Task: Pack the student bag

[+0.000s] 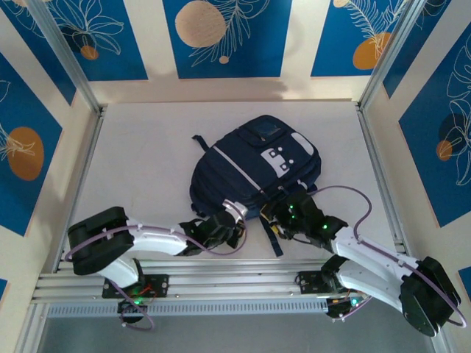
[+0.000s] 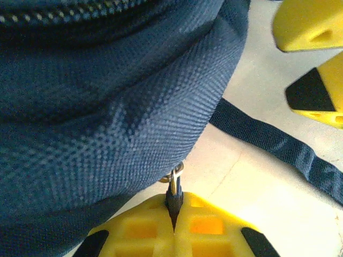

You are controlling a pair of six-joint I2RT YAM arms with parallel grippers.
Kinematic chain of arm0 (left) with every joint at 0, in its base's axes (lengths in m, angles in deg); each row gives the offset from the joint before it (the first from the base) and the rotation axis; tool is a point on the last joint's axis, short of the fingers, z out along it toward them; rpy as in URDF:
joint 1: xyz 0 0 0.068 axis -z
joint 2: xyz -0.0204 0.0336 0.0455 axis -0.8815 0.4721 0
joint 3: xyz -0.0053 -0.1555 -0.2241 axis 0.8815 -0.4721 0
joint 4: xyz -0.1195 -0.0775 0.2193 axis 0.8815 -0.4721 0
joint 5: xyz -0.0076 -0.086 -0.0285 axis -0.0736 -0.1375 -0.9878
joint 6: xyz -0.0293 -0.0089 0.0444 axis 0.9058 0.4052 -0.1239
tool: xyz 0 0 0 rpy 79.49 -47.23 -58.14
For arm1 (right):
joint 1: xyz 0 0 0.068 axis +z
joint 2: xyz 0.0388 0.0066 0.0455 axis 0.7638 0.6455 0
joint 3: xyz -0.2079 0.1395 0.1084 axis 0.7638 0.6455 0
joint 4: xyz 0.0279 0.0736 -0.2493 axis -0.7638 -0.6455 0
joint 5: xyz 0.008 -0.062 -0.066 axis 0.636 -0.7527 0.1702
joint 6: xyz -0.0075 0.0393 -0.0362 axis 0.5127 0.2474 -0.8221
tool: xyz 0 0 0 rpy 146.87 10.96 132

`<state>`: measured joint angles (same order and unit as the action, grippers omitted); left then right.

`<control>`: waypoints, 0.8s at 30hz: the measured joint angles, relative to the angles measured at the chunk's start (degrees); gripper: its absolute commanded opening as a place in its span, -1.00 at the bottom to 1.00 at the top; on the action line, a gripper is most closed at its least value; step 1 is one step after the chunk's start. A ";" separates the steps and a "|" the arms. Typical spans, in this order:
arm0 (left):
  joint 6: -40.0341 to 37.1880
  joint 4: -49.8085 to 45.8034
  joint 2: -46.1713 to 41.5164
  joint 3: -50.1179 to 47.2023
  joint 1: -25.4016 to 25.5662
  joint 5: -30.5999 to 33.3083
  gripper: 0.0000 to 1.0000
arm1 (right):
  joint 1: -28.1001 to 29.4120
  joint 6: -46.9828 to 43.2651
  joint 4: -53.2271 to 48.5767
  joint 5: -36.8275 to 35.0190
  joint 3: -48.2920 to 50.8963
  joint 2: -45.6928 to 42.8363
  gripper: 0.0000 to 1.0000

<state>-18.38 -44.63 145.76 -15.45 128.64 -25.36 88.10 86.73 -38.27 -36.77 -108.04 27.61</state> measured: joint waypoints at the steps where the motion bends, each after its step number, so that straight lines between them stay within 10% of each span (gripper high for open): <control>1: 0.00 0.00 0.02 0.17 0.09 -0.02 -1.00 | 0.13 0.52 1.44 -0.17 0.26 0.11 0.09; 24: 0.00 -0.15 0.57 1.14 1.27 -0.07 -1.00 | 2.12 4.90 15.54 -4.66 4.20 9.25 -0.02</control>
<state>-18.38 -44.78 146.32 -14.32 129.90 -25.42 90.22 91.63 -22.73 -41.42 -103.84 36.86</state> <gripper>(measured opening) 0.036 0.533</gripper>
